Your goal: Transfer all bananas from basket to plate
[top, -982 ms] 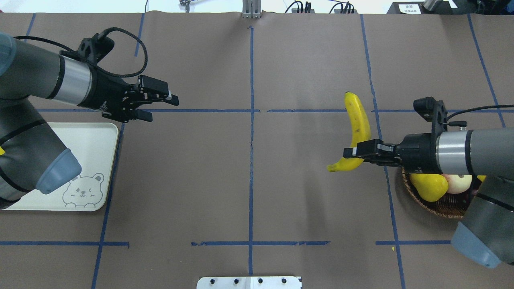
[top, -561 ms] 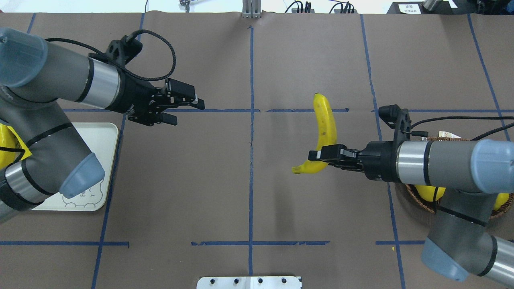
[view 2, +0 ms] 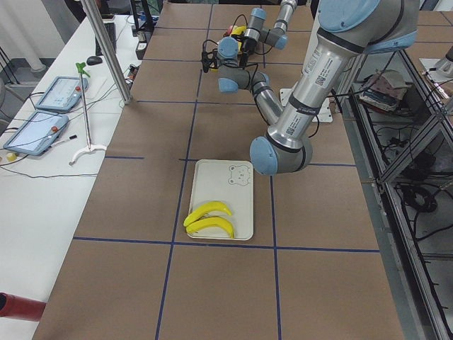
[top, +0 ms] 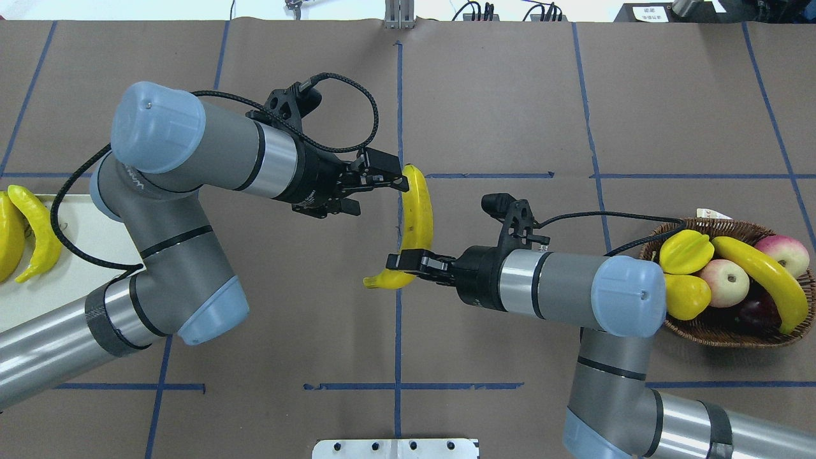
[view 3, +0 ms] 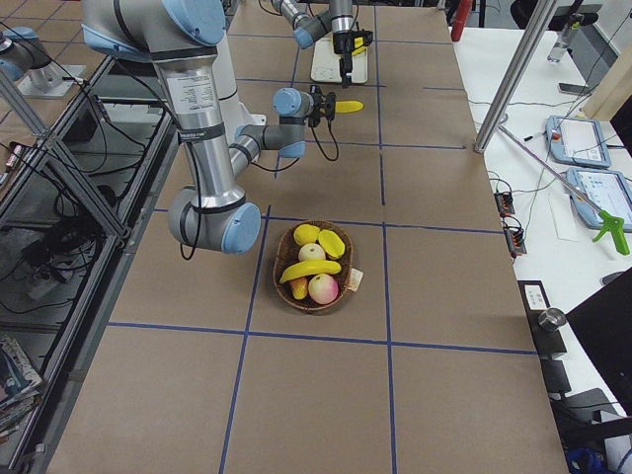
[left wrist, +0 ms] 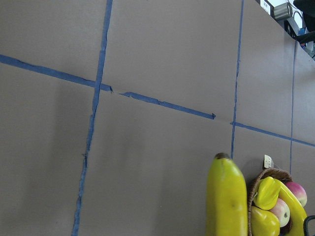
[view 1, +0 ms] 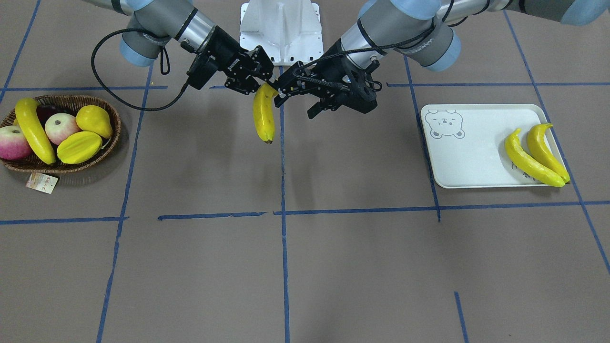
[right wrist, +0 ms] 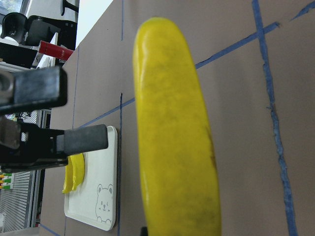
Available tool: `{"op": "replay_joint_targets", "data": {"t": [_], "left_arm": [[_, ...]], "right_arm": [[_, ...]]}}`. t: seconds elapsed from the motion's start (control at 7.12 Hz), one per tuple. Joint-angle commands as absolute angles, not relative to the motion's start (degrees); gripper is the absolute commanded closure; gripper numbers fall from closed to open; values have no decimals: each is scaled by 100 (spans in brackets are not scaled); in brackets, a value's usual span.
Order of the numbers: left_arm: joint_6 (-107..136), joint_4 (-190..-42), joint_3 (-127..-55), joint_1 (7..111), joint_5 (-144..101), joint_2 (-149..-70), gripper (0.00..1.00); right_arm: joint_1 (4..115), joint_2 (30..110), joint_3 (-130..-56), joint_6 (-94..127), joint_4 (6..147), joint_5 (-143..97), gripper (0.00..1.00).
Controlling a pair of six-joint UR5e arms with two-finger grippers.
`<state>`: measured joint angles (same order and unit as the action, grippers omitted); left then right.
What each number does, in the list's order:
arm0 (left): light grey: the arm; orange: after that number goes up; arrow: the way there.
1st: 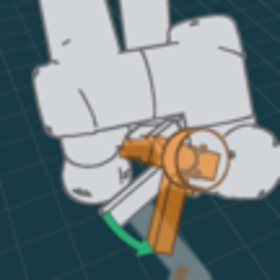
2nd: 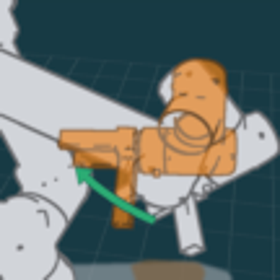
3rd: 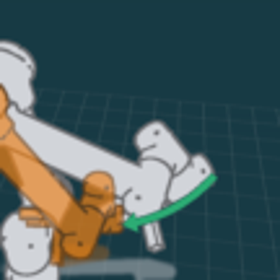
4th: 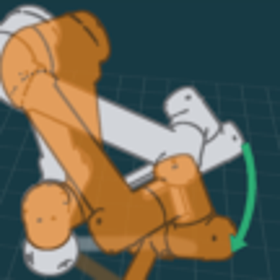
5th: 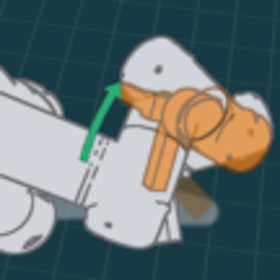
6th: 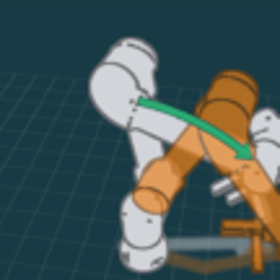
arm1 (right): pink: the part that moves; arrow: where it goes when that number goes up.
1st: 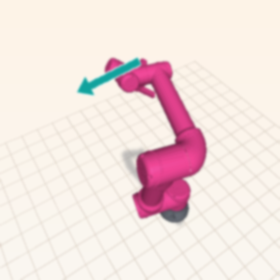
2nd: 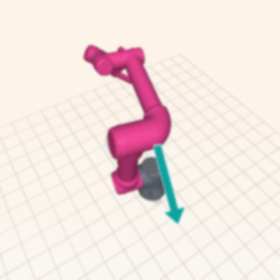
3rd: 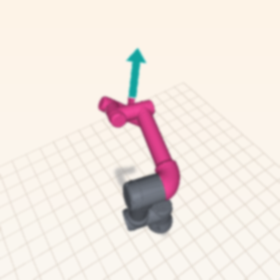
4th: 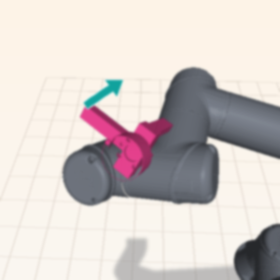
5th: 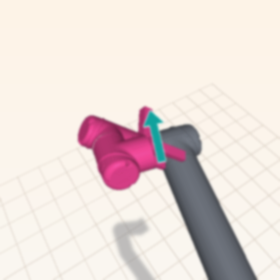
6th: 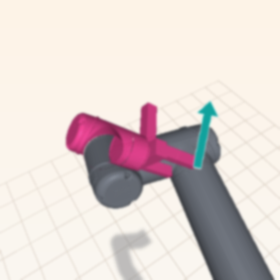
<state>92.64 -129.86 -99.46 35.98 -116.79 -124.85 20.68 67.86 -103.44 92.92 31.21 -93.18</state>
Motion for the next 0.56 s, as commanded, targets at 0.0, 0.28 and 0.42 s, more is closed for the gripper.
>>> {"op": "replay_joint_targets", "data": {"t": [0.0, 0.28, 0.42], "left_arm": [[9272, -12929, -9835, 3455, -11488, -12586, 1], [9281, -12929, -9721, 3375, -11277, -12674, 14], [9281, -12929, -9729, 3375, -11276, -12674, 26]], "right_arm": [[1934, 6557, -10327, 9290, 3436, -9098, 95], [1872, 6539, -10345, 9273, 3445, -8974, 95], [1863, 6539, -10345, 9272, 3445, -8974, 95]]}}
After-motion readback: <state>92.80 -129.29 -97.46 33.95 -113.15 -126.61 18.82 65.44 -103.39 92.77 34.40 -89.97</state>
